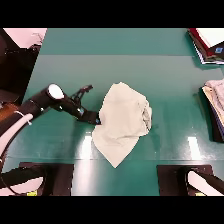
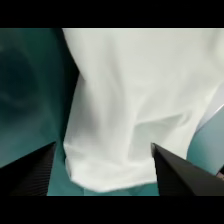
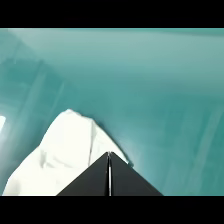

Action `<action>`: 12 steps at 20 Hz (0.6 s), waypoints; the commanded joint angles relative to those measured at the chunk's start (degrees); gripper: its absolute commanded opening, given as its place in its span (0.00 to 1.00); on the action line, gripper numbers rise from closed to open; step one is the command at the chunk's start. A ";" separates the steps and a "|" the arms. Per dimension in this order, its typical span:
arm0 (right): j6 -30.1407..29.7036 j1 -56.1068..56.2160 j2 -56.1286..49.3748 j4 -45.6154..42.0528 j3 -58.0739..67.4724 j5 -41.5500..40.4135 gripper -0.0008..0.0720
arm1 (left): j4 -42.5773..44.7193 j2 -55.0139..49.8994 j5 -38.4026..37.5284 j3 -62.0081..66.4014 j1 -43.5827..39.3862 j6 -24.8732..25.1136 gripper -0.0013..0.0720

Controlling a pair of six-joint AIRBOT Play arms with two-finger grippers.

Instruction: Fold the shirts.

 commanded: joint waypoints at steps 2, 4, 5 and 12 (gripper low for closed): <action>0.31 0.09 -3.98 1.18 0.04 1.51 0.03 | -3.76 0.35 9.27 -6.51 -5.25 2.01 0.78; 0.31 0.66 -6.69 1.29 0.04 2.05 0.03 | -3.54 0.35 8.96 -5.97 -4.74 1.84 0.05; 0.28 1.57 -8.41 1.27 0.04 2.45 0.04 | -2.80 0.42 7.04 -4.74 -3.32 0.70 0.05; 0.11 14.01 -27.67 0.94 0.07 2.97 0.72 | 11.89 6.34 -6.62 14.12 10.21 -1.36 0.05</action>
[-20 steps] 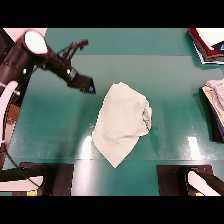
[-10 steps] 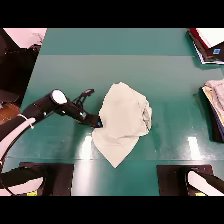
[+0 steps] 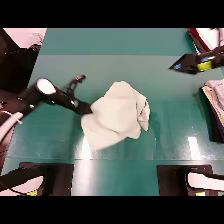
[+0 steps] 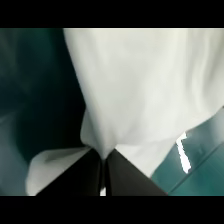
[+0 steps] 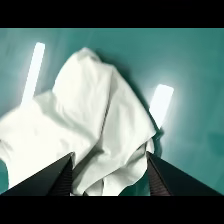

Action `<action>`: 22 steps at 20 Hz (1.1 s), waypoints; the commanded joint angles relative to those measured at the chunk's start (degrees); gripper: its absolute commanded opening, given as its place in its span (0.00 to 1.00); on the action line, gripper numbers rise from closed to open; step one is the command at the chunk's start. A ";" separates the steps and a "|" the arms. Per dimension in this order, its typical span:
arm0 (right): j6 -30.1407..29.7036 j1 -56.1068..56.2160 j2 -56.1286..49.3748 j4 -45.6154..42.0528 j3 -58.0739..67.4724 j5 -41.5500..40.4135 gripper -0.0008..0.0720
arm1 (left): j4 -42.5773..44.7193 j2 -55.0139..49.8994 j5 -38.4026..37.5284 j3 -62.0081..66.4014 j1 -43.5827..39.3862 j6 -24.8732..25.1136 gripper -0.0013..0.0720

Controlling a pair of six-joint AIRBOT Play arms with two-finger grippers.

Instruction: Fold the shirts.

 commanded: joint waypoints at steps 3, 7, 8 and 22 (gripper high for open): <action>-2.58 10.14 -17.22 -0.02 0.04 -4.33 0.72 | 6.97 2.10 -5.53 9.73 4.55 -0.52 0.05; -2.91 13.81 -26.05 0.07 0.04 -8.22 0.71 | 7.04 2.05 -5.57 9.64 4.55 -0.52 0.05; -2.95 14.53 -27.50 0.02 0.04 -7.91 0.71 | 6.99 2.05 -5.38 9.64 4.55 -0.55 0.05; -0.61 5.38 -5.84 -12.59 22.82 -0.44 0.03 | 12.39 4.31 -12.04 41.83 4.57 -0.52 0.05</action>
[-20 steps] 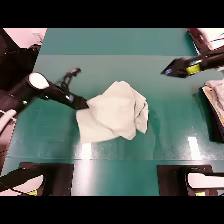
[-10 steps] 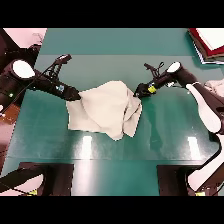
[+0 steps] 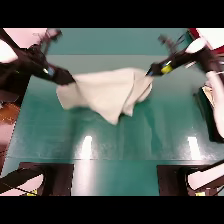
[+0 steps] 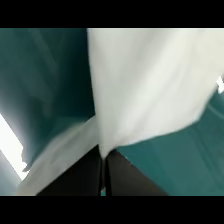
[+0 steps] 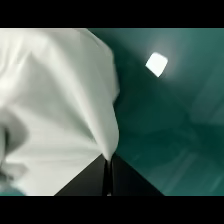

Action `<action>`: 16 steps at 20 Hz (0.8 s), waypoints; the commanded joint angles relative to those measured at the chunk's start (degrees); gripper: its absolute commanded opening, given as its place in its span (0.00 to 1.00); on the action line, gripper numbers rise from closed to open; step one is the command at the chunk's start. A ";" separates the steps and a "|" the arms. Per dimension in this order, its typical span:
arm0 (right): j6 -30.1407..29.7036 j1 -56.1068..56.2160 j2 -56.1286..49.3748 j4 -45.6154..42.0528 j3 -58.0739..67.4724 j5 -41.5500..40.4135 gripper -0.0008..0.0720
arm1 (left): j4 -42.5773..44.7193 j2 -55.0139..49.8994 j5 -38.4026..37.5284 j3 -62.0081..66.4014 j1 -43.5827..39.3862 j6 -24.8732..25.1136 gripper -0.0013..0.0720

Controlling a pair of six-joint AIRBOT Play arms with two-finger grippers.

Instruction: Fold the shirts.

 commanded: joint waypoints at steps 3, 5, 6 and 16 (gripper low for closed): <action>1.03 -5.22 18.69 -7.39 12.68 6.25 0.03 | 0.55 2.05 -3.56 26.88 0.02 0.07 0.05; 1.05 -5.20 25.42 -7.89 11.37 5.42 0.03 | -0.63 3.72 -3.28 32.22 0.02 0.07 0.05; 1.05 -5.20 28.57 -7.93 9.53 4.85 0.03 | -1.20 5.05 -2.16 32.57 0.02 0.09 0.05; 12.26 4.52 37.68 -8.04 -19.82 8.59 0.03 | -4.66 -0.81 -5.46 9.60 0.02 0.13 0.05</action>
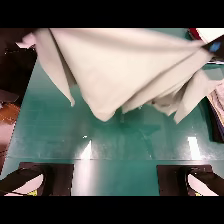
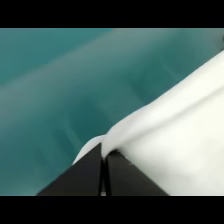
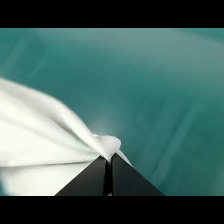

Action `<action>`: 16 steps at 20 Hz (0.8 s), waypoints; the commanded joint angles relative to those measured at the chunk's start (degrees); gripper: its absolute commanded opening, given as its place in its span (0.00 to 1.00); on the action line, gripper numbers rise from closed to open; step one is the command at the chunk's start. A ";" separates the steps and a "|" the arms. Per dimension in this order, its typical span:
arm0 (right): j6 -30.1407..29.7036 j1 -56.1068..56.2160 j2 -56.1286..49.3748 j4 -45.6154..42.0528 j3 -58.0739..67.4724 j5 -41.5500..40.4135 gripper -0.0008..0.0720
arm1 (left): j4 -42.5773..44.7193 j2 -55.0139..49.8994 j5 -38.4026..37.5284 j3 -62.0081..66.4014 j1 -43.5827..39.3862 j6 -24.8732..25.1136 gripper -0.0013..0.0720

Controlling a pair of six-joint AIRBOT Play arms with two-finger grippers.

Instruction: Fold the shirts.

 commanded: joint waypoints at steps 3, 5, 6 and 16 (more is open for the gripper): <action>3.34 9.11 -5.03 0.28 -20.41 -2.03 0.03 | -3.08 -13.51 -0.44 -17.75 -0.04 2.62 0.05; 1.81 11.17 -9.49 0.28 -25.18 -7.87 0.03 | -2.95 -21.09 2.32 -19.06 -0.02 4.22 0.05; 1.73 11.61 -11.80 0.55 -26.53 -11.17 0.03 | -2.95 -24.04 4.66 -19.04 -0.02 4.55 0.05; 1.73 10.27 -18.58 1.53 -20.61 -15.76 0.03 | 1.64 -28.02 4.72 -3.96 2.75 -3.93 0.84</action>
